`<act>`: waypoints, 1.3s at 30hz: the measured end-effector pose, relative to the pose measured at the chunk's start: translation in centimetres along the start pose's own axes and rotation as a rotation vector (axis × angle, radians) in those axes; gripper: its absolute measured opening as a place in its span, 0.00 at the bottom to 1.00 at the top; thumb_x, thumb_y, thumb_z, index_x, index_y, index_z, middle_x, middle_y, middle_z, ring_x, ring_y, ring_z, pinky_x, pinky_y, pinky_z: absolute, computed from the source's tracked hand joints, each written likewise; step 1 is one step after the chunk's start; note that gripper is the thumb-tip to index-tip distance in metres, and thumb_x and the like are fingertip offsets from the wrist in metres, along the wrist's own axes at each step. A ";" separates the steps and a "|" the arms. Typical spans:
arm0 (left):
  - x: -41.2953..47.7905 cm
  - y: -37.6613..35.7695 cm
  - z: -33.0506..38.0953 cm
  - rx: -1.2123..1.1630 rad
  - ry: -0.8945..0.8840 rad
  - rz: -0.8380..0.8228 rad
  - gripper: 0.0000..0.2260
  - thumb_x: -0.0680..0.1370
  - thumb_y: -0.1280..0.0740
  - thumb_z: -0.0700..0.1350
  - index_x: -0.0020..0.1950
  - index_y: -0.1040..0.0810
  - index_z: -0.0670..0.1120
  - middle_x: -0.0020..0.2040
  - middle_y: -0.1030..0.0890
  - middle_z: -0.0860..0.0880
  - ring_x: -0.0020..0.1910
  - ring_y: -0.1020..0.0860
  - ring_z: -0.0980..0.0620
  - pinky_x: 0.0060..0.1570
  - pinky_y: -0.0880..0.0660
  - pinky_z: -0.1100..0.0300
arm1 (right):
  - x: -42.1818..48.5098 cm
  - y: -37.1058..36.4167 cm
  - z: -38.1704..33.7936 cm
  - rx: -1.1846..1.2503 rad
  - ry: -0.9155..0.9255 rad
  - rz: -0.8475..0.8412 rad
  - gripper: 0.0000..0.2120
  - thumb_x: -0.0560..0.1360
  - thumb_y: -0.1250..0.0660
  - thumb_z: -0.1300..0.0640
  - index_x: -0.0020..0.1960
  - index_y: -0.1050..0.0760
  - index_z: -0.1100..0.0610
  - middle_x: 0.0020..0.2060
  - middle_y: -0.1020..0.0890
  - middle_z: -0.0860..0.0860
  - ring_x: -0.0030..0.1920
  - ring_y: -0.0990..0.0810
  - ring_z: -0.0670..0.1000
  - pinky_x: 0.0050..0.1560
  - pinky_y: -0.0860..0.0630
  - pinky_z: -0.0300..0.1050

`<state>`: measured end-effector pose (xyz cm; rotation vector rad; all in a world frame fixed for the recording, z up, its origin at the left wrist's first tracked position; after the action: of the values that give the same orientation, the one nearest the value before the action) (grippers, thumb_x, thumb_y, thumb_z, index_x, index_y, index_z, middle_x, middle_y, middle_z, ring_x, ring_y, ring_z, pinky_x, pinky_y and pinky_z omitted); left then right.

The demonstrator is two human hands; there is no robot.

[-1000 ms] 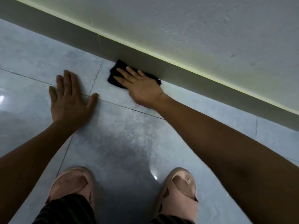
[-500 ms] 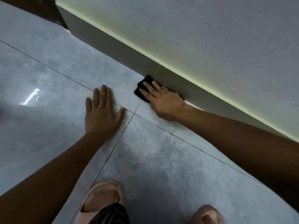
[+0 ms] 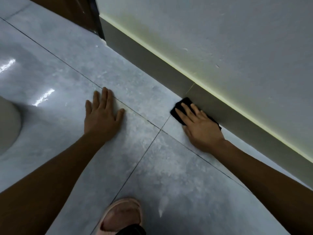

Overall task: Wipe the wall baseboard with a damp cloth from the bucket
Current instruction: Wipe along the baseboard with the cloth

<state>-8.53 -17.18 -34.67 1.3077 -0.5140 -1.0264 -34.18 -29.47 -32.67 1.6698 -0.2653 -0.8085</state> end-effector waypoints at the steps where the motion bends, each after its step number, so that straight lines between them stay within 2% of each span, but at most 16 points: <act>1: 0.0 -0.4 0.3 -0.005 0.002 0.007 0.32 0.81 0.51 0.59 0.78 0.58 0.44 0.79 0.58 0.45 0.77 0.60 0.45 0.75 0.60 0.47 | 1.0 0.0 -0.5 0.003 0.005 0.004 0.26 0.80 0.56 0.49 0.78 0.52 0.49 0.77 0.50 0.49 0.76 0.51 0.55 0.74 0.48 0.52; 4: -0.1 -0.8 0.7 -0.018 0.016 0.034 0.32 0.80 0.51 0.59 0.78 0.58 0.44 0.79 0.58 0.46 0.77 0.60 0.45 0.75 0.60 0.48 | 5.4 1.0 -3.4 0.038 0.006 0.042 0.27 0.82 0.51 0.52 0.78 0.55 0.49 0.78 0.54 0.49 0.77 0.55 0.54 0.74 0.52 0.52; 10: 0.4 -1.0 0.1 0.032 0.005 0.036 0.32 0.81 0.53 0.59 0.78 0.60 0.44 0.79 0.59 0.45 0.77 0.61 0.48 0.74 0.63 0.50 | 14.5 3.2 -8.9 0.048 0.059 0.025 0.29 0.81 0.50 0.56 0.78 0.58 0.49 0.77 0.57 0.48 0.76 0.58 0.54 0.75 0.54 0.53; 15: 1.9 0.4 -3.0 0.046 0.037 0.051 0.31 0.81 0.53 0.58 0.78 0.56 0.44 0.79 0.57 0.45 0.78 0.58 0.46 0.75 0.62 0.48 | 10.4 2.5 -6.1 0.052 0.089 0.045 0.29 0.81 0.49 0.57 0.78 0.56 0.45 0.77 0.56 0.46 0.76 0.57 0.50 0.75 0.53 0.49; 18: 2.7 1.1 -5.1 0.055 0.052 0.058 0.31 0.80 0.51 0.58 0.78 0.54 0.43 0.79 0.55 0.45 0.78 0.57 0.45 0.75 0.60 0.47 | 7.3 1.4 -4.2 0.070 0.040 0.045 0.28 0.81 0.49 0.56 0.77 0.55 0.45 0.77 0.55 0.45 0.77 0.56 0.51 0.74 0.54 0.49; 23: 3.2 0.7 -5.8 0.056 0.064 0.039 0.32 0.80 0.53 0.60 0.78 0.58 0.45 0.79 0.57 0.47 0.78 0.58 0.46 0.75 0.59 0.48 | 9.4 1.5 -5.9 0.049 -0.011 0.066 0.27 0.81 0.50 0.54 0.78 0.56 0.47 0.77 0.55 0.48 0.76 0.56 0.54 0.74 0.54 0.52; 28: 3.1 0.7 -5.7 0.041 0.066 0.060 0.32 0.80 0.54 0.60 0.78 0.59 0.46 0.79 0.58 0.47 0.78 0.59 0.47 0.75 0.60 0.49 | 16.1 3.7 -9.9 0.048 0.052 0.070 0.27 0.82 0.52 0.54 0.78 0.58 0.49 0.77 0.56 0.49 0.76 0.56 0.55 0.74 0.53 0.54; 32: 3.2 1.0 -6.4 -0.003 0.083 0.121 0.31 0.80 0.54 0.59 0.78 0.55 0.46 0.79 0.54 0.47 0.78 0.55 0.48 0.74 0.56 0.52 | 20.4 4.9 -13.5 0.116 0.077 0.089 0.28 0.82 0.51 0.56 0.78 0.58 0.50 0.78 0.54 0.50 0.76 0.55 0.58 0.74 0.52 0.57; 35: 3.4 1.6 -8.0 -0.045 0.156 0.175 0.29 0.81 0.51 0.56 0.78 0.53 0.43 0.79 0.53 0.45 0.78 0.55 0.47 0.75 0.55 0.52 | 19.4 4.5 -14.7 0.067 0.163 0.145 0.29 0.80 0.48 0.57 0.78 0.53 0.48 0.78 0.52 0.49 0.76 0.53 0.56 0.74 0.51 0.55; 39: 3.6 1.9 -9.9 -0.004 0.186 0.143 0.30 0.81 0.51 0.56 0.78 0.54 0.43 0.79 0.54 0.45 0.78 0.56 0.46 0.74 0.59 0.49 | 14.9 3.3 -13.4 0.069 0.358 0.144 0.30 0.78 0.45 0.60 0.77 0.48 0.45 0.77 0.48 0.47 0.76 0.50 0.53 0.73 0.48 0.50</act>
<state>1.82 -15.00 -36.01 1.3277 -0.4560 -0.7792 -13.91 -28.58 -34.27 1.8031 -0.1615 -0.3867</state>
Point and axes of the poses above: each hand's wrist, its own x-axis towards the middle knuckle, its own y-axis out of the back of the hand, z = x × y, the point moved 5 cm from there along x, towards the middle knuckle
